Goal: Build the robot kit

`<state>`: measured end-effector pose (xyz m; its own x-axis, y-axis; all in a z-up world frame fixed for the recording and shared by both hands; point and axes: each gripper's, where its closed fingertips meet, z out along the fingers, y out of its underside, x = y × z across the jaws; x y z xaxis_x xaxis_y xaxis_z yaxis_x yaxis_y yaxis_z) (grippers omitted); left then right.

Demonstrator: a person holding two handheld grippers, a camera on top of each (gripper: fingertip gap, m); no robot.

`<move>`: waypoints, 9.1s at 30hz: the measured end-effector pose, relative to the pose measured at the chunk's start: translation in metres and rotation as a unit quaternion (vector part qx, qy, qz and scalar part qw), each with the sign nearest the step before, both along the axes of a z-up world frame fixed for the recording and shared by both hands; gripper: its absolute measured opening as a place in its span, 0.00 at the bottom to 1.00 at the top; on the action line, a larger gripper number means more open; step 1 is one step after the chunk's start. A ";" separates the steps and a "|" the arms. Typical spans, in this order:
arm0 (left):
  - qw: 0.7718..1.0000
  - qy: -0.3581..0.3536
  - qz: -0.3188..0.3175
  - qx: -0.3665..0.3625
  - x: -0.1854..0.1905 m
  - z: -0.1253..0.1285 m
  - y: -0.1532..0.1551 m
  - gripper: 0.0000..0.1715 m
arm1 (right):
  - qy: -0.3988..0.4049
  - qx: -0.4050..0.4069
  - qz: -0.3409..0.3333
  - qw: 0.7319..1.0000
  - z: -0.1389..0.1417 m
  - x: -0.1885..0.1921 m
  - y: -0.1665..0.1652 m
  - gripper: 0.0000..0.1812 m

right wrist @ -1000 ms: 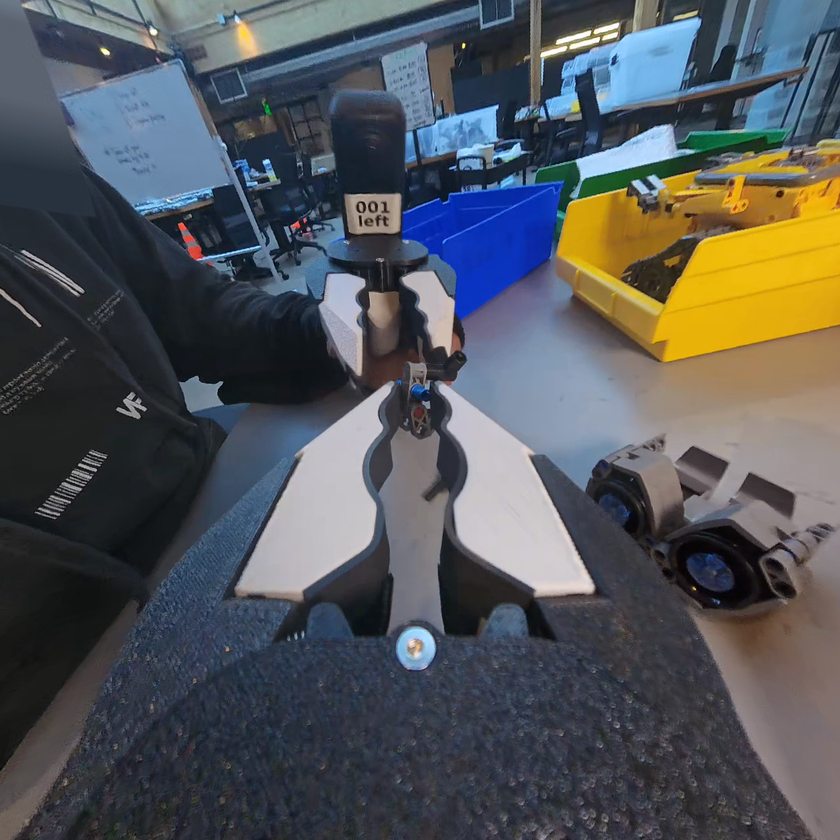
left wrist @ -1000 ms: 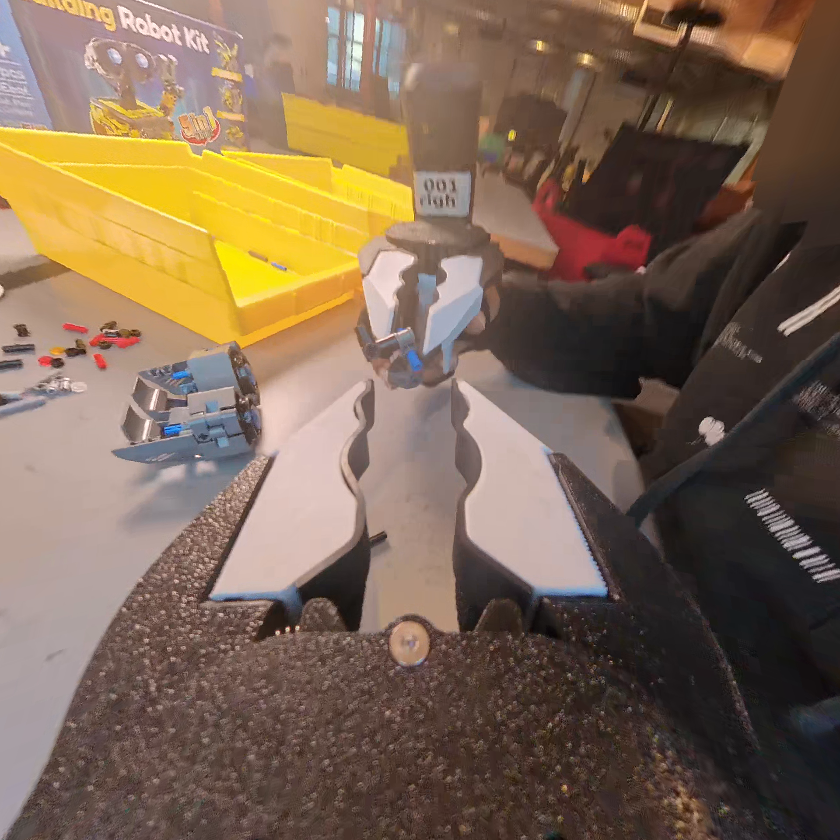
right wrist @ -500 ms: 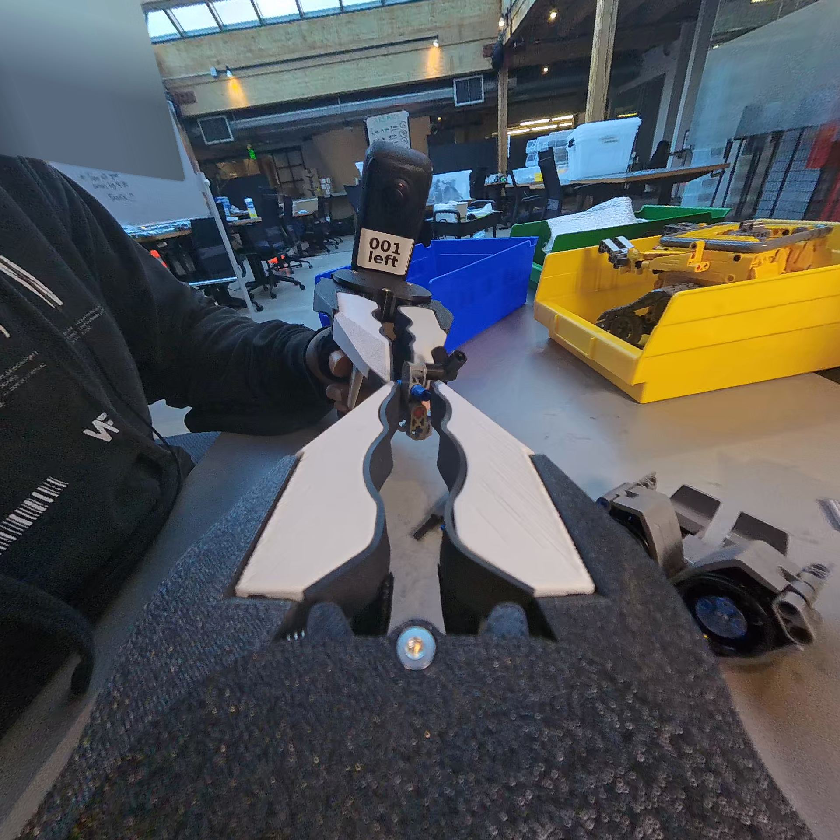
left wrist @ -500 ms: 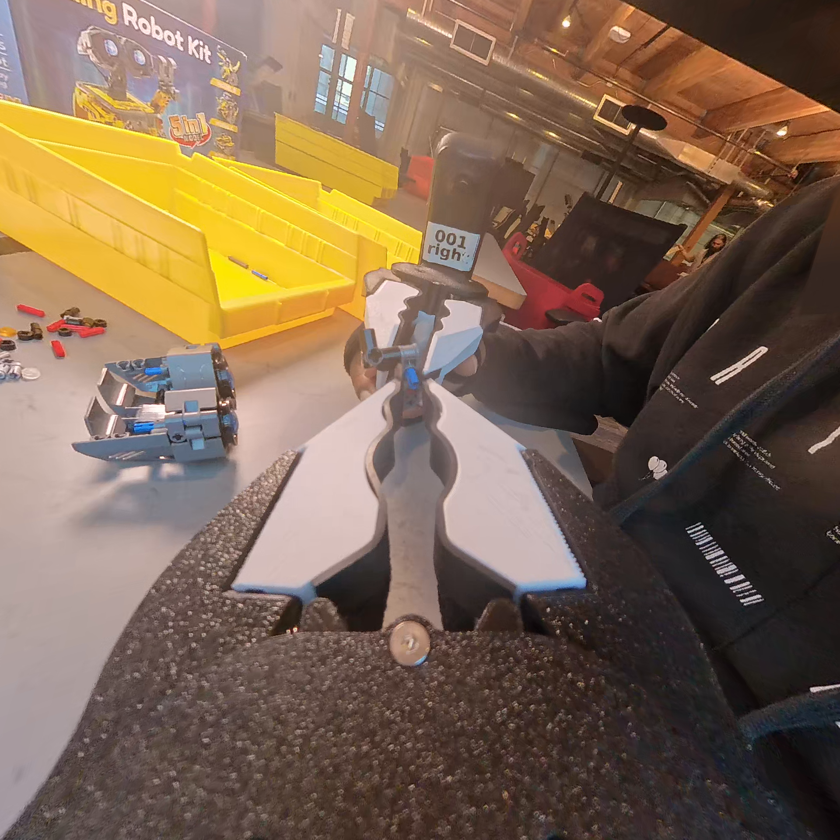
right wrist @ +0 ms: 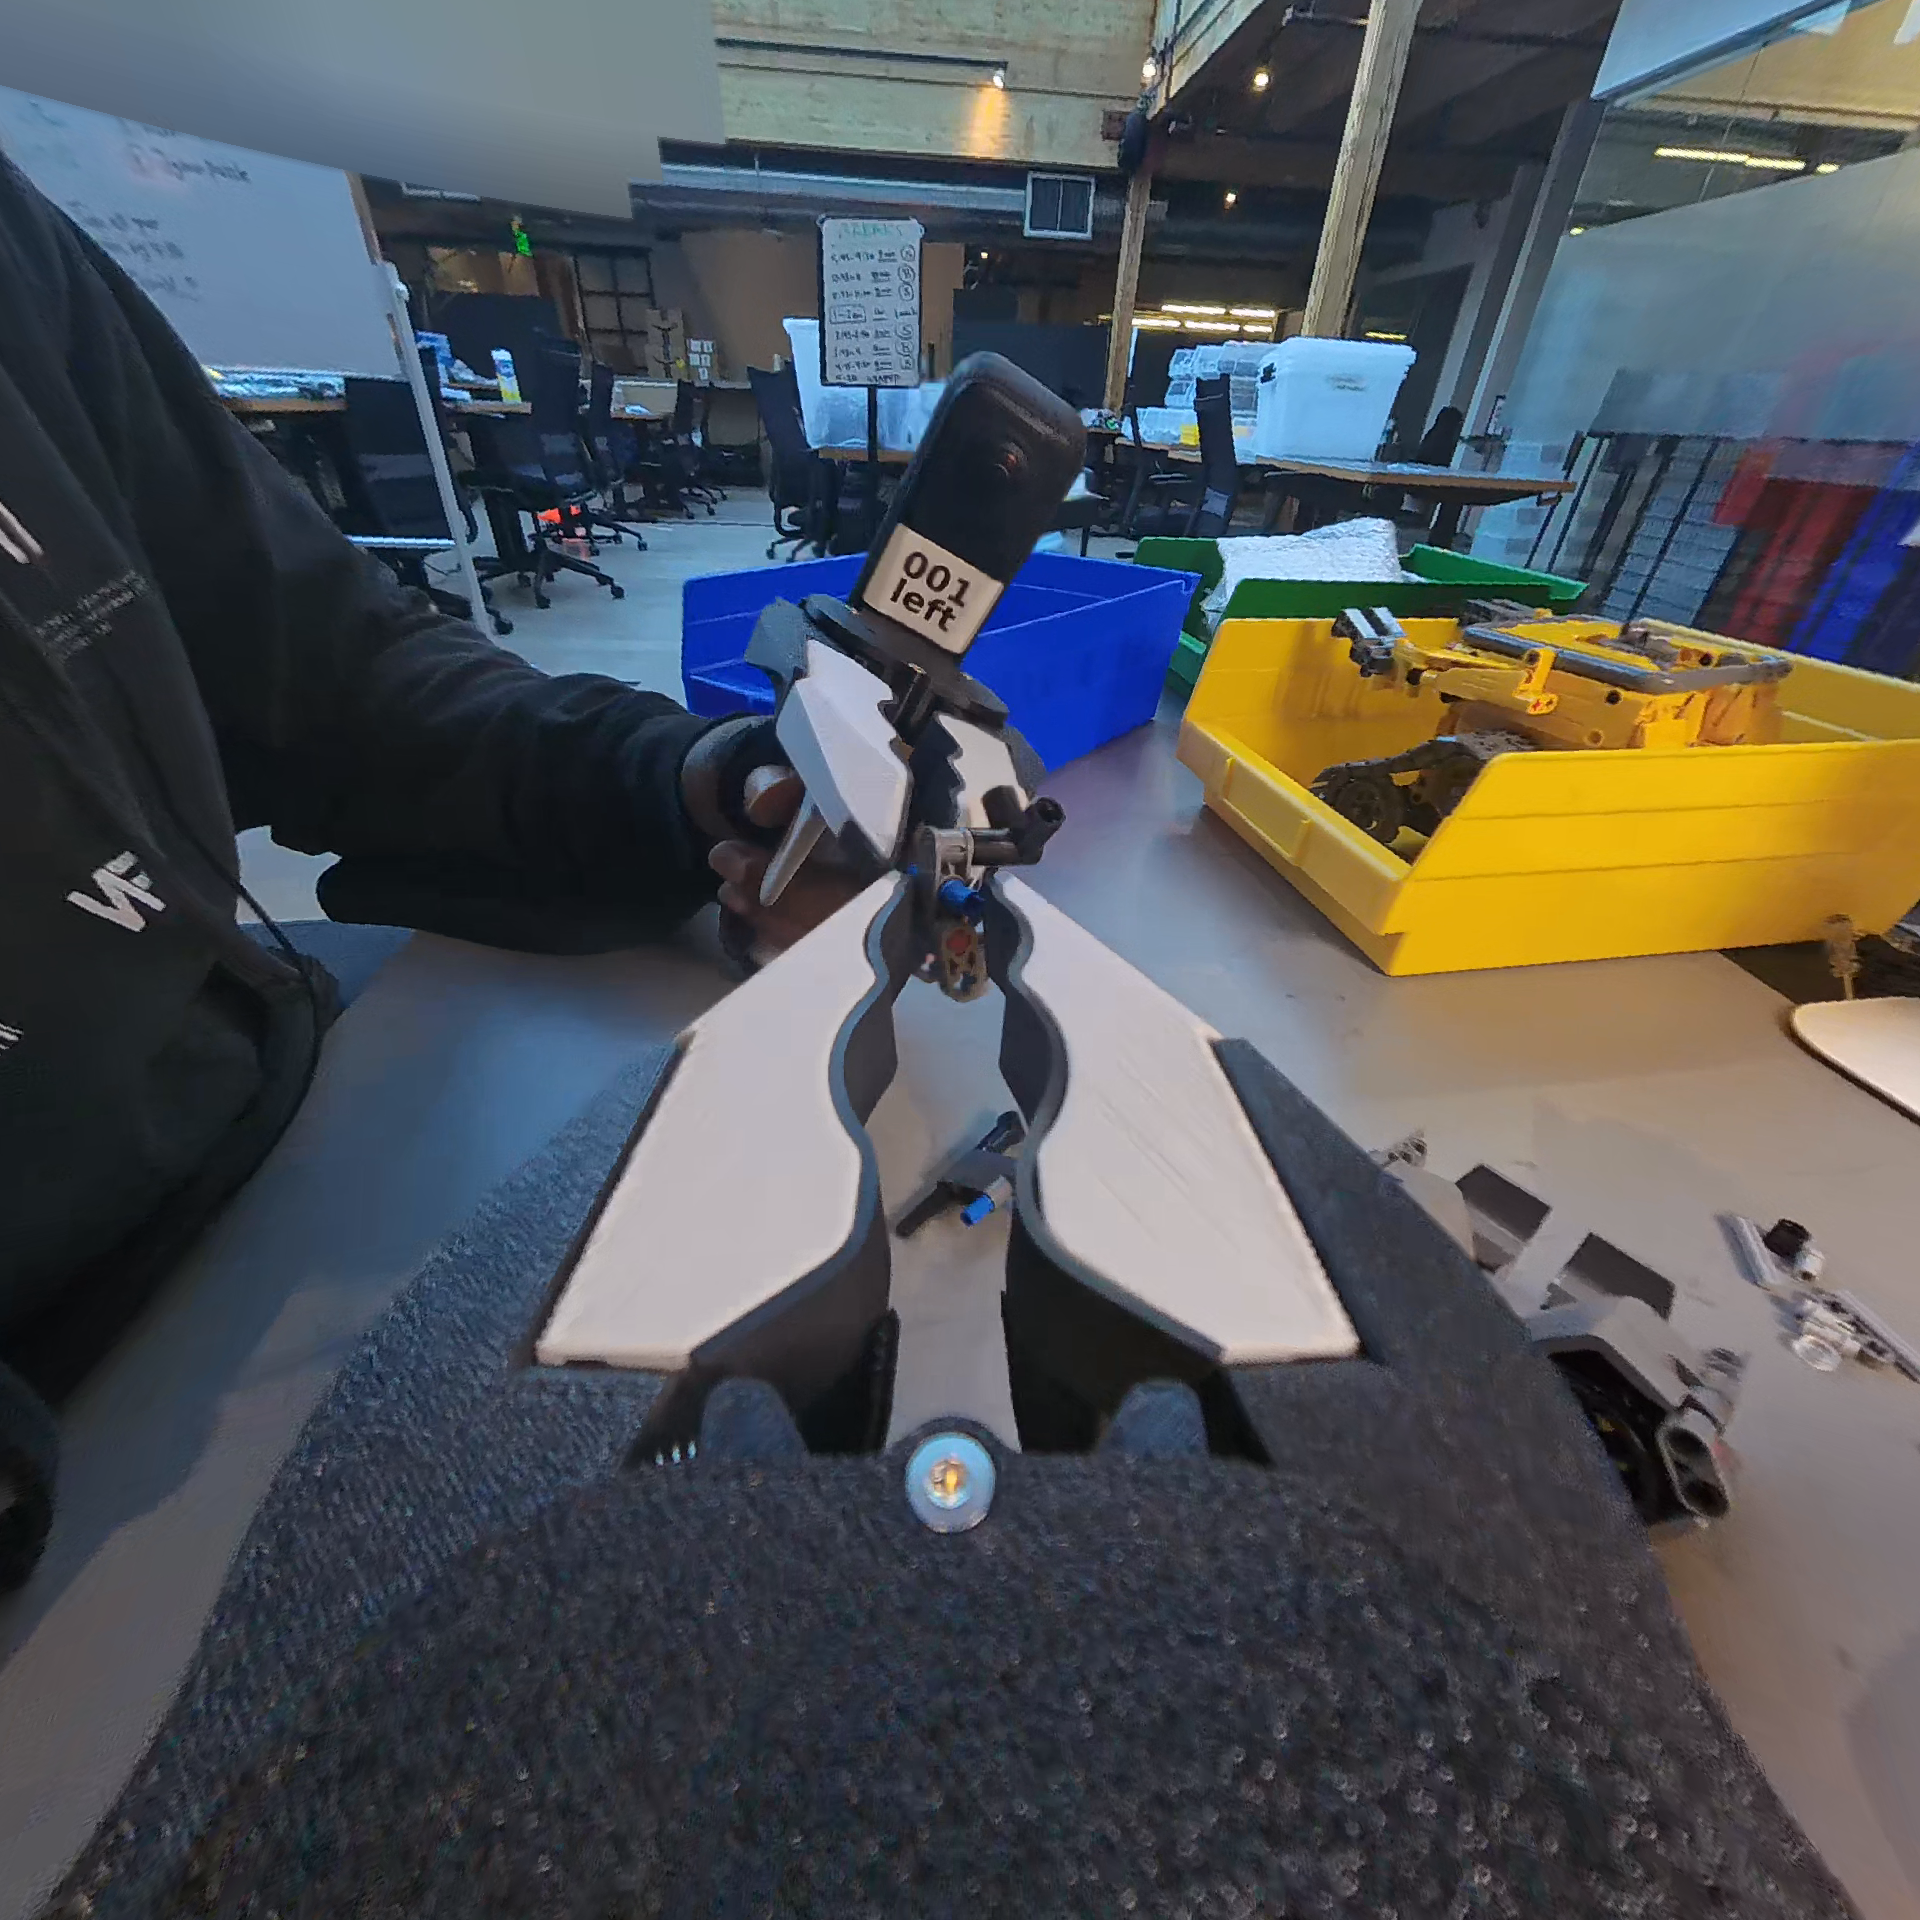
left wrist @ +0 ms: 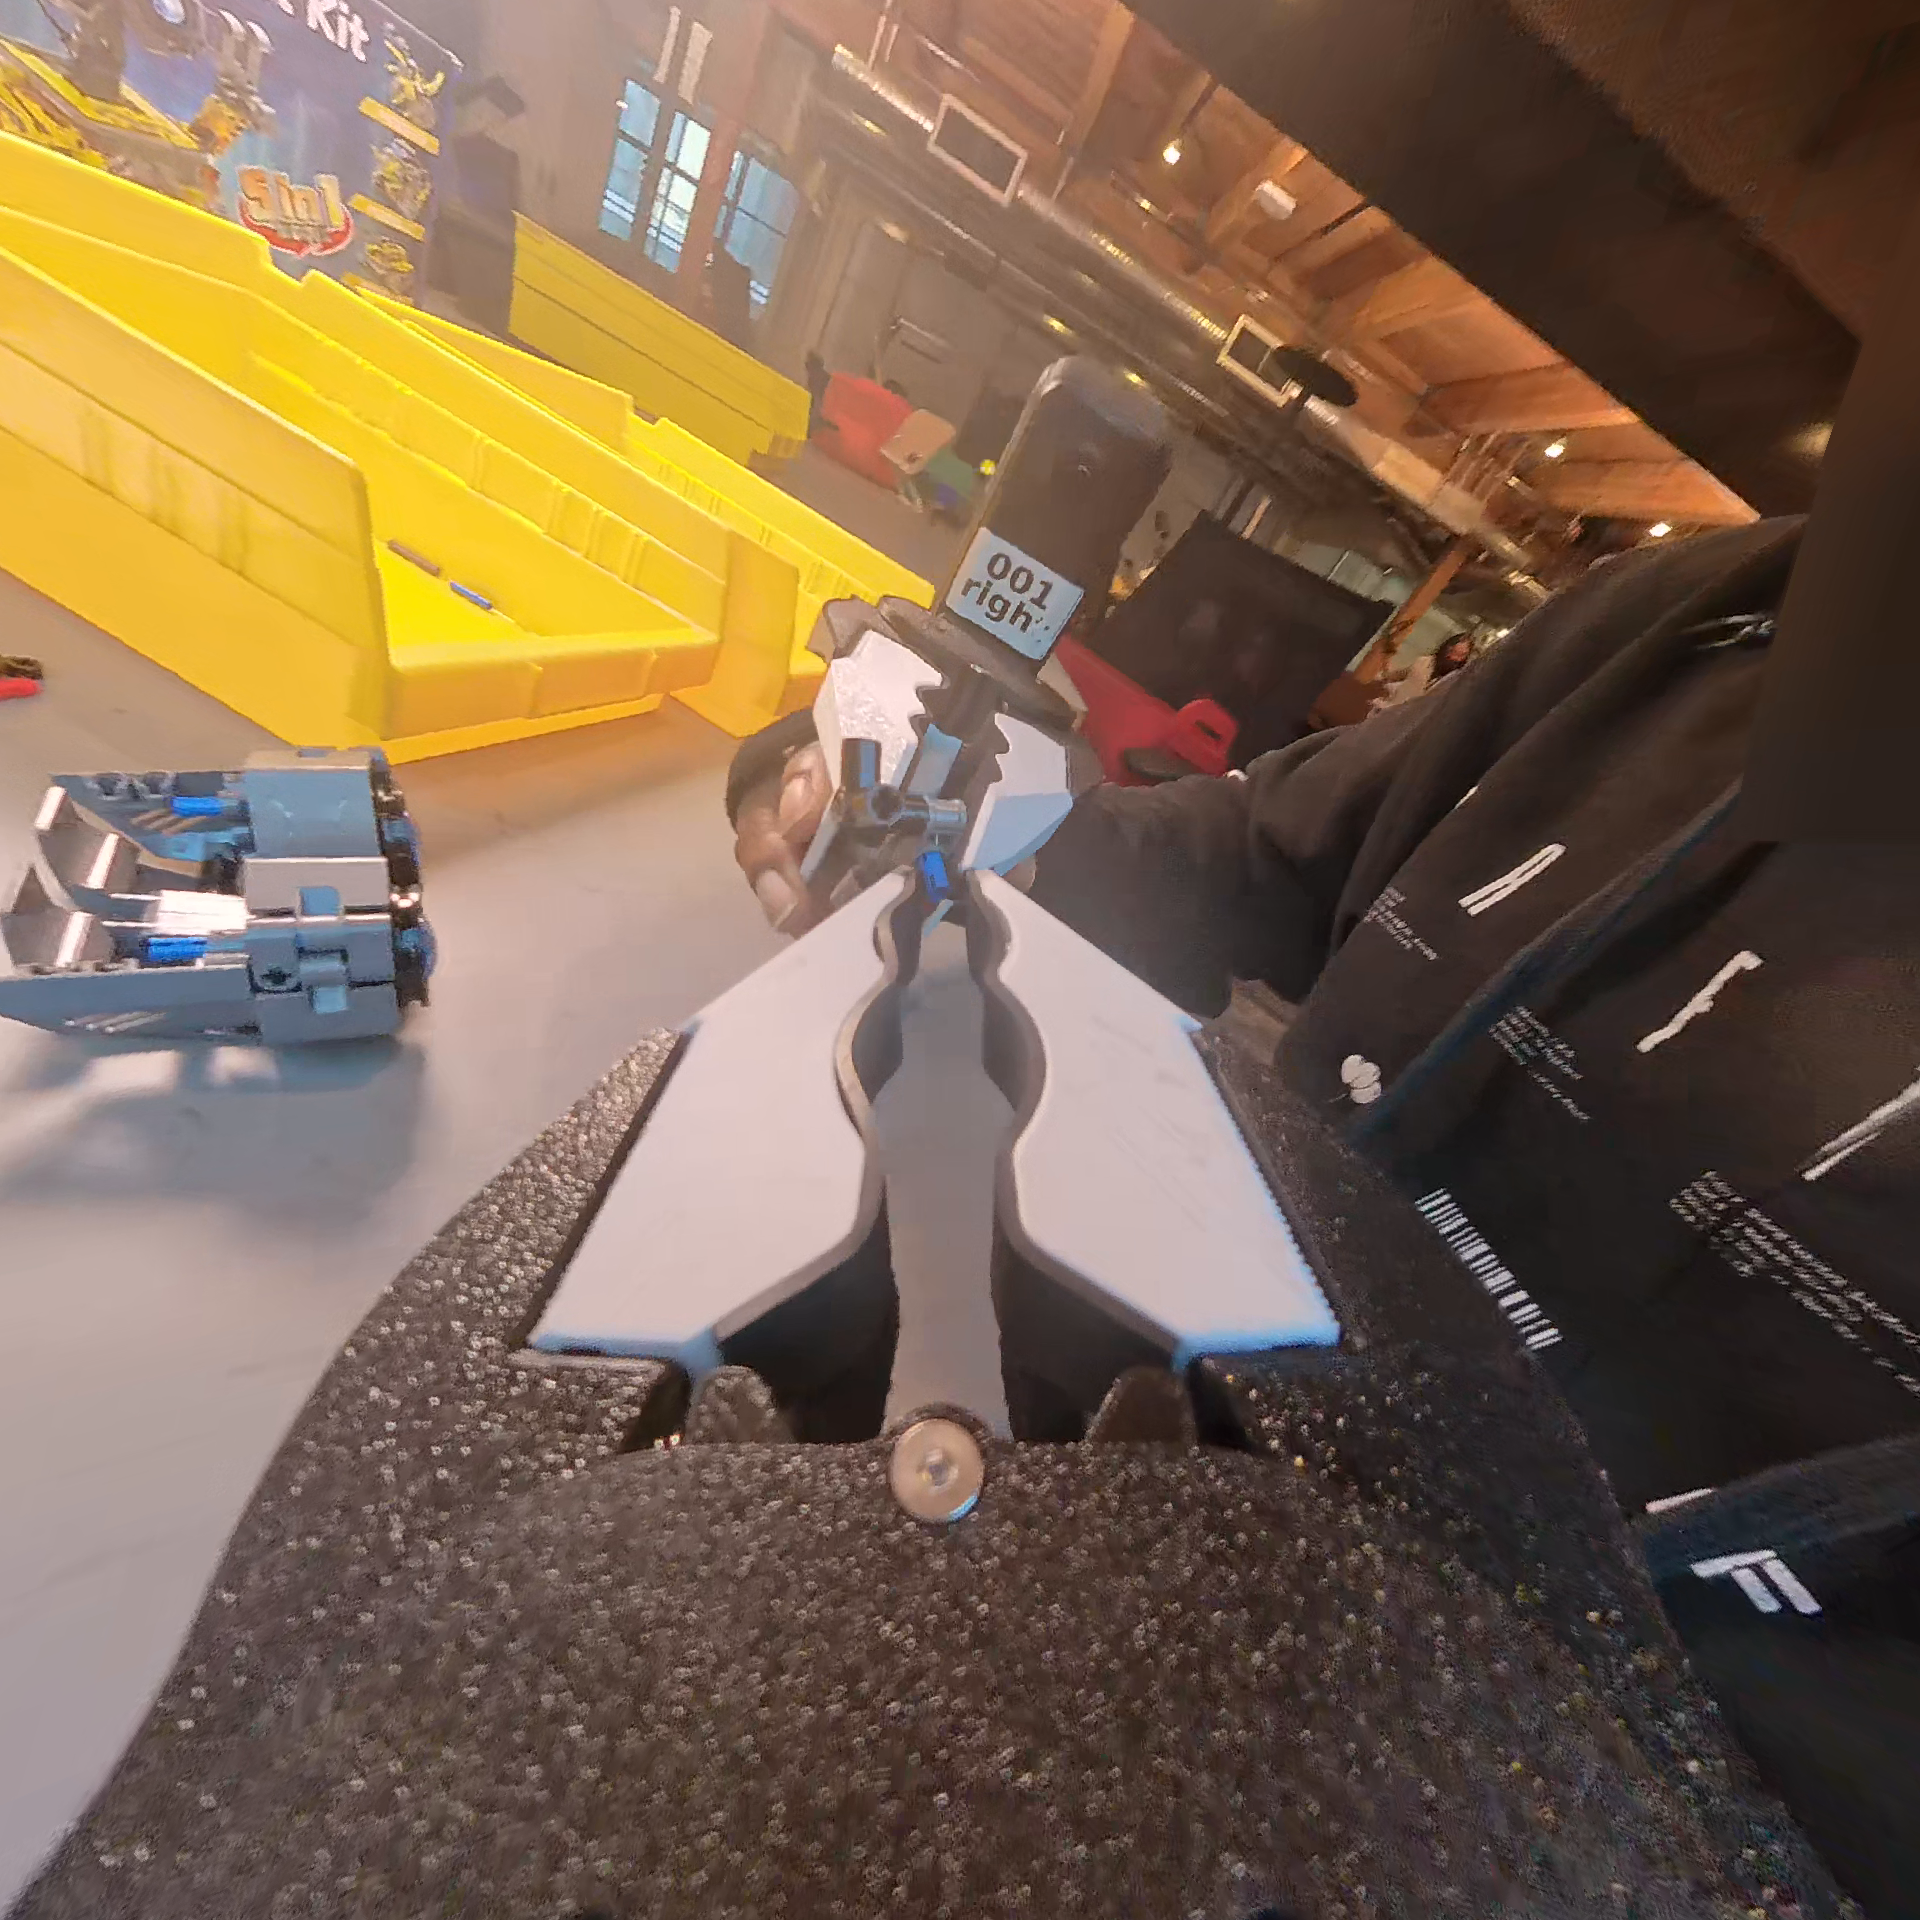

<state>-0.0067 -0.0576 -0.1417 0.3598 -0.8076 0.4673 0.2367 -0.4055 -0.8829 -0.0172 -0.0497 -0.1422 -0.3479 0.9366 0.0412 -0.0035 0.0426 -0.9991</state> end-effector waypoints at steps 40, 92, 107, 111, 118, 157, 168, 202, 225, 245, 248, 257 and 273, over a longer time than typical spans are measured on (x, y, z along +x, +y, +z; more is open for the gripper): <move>0.990 0.121 -0.012 -0.068 -0.017 -0.043 0.008 0.05 | -0.143 -0.009 0.009 0.990 -0.036 0.001 0.006 0.03; 0.913 0.260 -0.112 -0.295 -0.032 -0.107 0.022 0.14 | -0.269 -0.030 -0.082 0.959 -0.073 0.015 0.054 0.03; 0.925 0.283 -0.070 -0.244 -0.006 -0.110 0.014 0.08 | -0.298 -0.063 -0.020 0.952 -0.083 0.020 0.032 0.03; 0.956 0.164 -0.040 -0.239 -0.003 -0.084 0.023 0.04 | -0.276 -0.095 -0.014 0.956 -0.074 0.018 0.031 0.03; 0.986 0.014 -0.011 -0.166 -0.006 -0.040 0.033 0.04 | -0.174 -0.178 0.006 0.968 -0.032 0.016 0.040 0.03; 0.950 -0.199 -0.139 -0.196 0.012 0.005 0.009 0.06 | -0.038 0.067 -0.007 0.997 -0.001 0.020 0.017 0.03; 0.952 -0.211 -0.123 -0.182 0.009 0.010 0.012 0.05 | -0.015 0.056 -0.017 0.998 0.010 0.021 0.019 0.03; 0.989 -0.132 -0.054 -0.035 0.017 0.031 0.012 0.04 | 0.079 -0.223 0.053 0.970 0.056 0.028 0.021 0.01; 0.959 -0.258 -0.080 -0.088 0.009 0.043 0.010 0.04 | 0.065 -0.180 0.048 0.980 0.047 0.025 0.018 0.02; 0.989 -0.144 -0.040 -0.008 0.011 0.039 0.002 0.04 | 0.017 -0.211 0.080 0.974 0.036 0.020 0.006 0.03; 0.982 -0.178 -0.046 -0.031 0.007 0.040 0.004 0.04 | 0.020 -0.183 0.051 0.982 0.036 0.019 0.013 0.03; 0.971 -0.217 -0.067 -0.068 0.009 0.036 0.005 0.04 | 0.038 -0.018 -0.029 0.999 0.036 0.014 0.011 0.03; 0.959 -0.225 -0.103 -0.139 0.011 0.020 0.007 0.04 | 0.000 0.117 -0.044 0.992 0.018 0.015 0.008 0.03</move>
<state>0.0047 -0.0508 -0.1218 -0.0831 -0.6618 0.7451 0.4581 -0.6893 -0.5612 -0.0018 -0.0413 -0.1238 -0.2660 0.9279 0.2612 0.0109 0.2739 -0.9617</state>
